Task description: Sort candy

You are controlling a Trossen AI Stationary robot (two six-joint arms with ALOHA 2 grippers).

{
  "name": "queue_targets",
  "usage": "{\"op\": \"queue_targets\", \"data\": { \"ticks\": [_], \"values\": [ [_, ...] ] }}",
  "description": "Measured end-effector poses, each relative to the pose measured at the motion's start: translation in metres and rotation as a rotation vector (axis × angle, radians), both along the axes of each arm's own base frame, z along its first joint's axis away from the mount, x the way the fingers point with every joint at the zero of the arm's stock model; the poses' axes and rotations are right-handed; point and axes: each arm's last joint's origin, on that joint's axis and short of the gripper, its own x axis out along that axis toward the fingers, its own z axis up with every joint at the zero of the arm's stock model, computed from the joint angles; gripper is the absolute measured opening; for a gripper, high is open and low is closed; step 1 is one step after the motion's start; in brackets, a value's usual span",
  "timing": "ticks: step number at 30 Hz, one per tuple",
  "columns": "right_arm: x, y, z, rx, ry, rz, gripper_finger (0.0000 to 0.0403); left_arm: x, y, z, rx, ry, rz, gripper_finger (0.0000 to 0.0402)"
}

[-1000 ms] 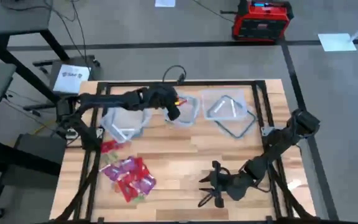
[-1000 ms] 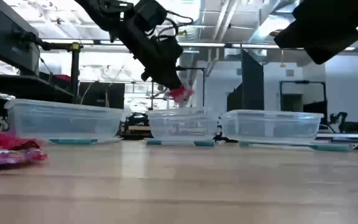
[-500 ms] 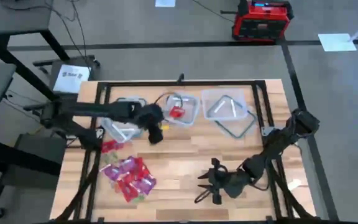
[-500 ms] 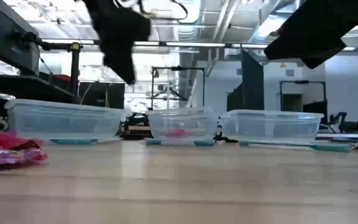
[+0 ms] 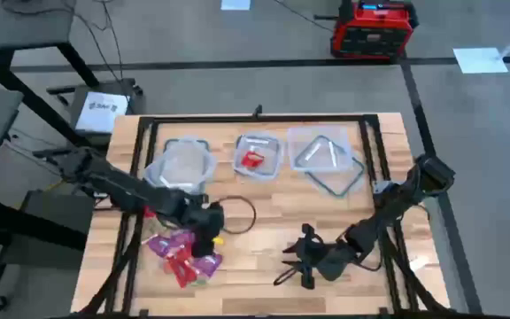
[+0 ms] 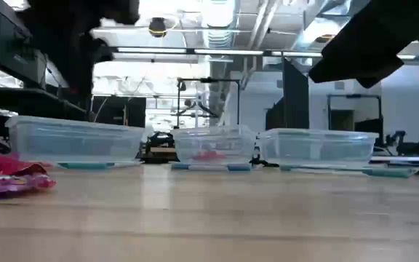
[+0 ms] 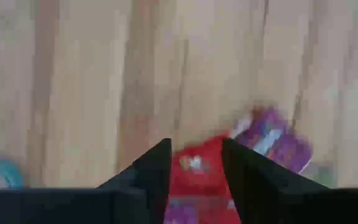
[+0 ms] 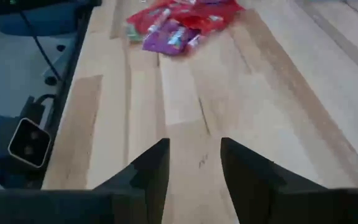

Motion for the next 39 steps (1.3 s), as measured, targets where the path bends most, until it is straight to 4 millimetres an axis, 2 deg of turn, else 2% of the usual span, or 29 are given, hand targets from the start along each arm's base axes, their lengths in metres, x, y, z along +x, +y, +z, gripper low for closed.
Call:
{"op": "queue_targets", "data": {
  "ticks": [3, 9, 13, 16, 18, 22, 23, 28, 35, 39],
  "values": [
    [0.000, 0.000, 0.000, 0.000, 0.001, 0.000, 0.0132, 0.004, -0.009, -0.018, 0.025, 0.057, -0.020, 0.0127],
    [0.000, 0.000, 0.000, 0.000, 0.001, 0.000, 0.0132, 0.018, -0.020, -0.049, -0.034, 0.125, -0.037, 0.0127],
    [0.000, 0.000, 0.000, -0.003, 0.005, 0.000, 0.0132, 0.016, -0.021, -0.069, 0.013, 0.234, -0.042, 0.0127],
    [0.000, 0.000, 0.000, -0.004, 0.005, 0.000, 0.0132, 0.015, -0.020, -0.077, 0.034, 0.289, -0.043, 0.0123],
    [0.000, 0.000, -0.001, -0.004, 0.006, 0.001, 0.0132, 0.015, -0.020, -0.080, 0.035, 0.313, -0.061, 0.0104],
    [0.000, 0.000, -0.001, -0.004, 0.006, 0.001, 0.0132, 0.014, -0.020, -0.080, 0.031, 0.319, -0.075, 0.0025],
    [0.000, 0.000, -0.001, -0.005, 0.007, 0.001, 0.0132, 0.014, -0.020, -0.079, 0.031, 0.317, -0.075, 0.0018],
    [0.000, 0.000, -0.001, -0.005, 0.008, 0.001, 0.0132, 0.017, -0.020, -0.069, 0.082, 0.350, -0.071, 0.0016],
    [0.000, 0.000, -0.001, -0.005, 0.007, 0.001, 0.0132, 0.038, -0.022, -0.030, 0.115, 0.280, -0.112, 0.0014],
    [0.000, 0.000, -0.001, -0.003, 0.007, 0.000, 0.0132, 0.052, -0.016, -0.014, 0.128, 0.194, -0.130, 0.0026]
  ]
}}
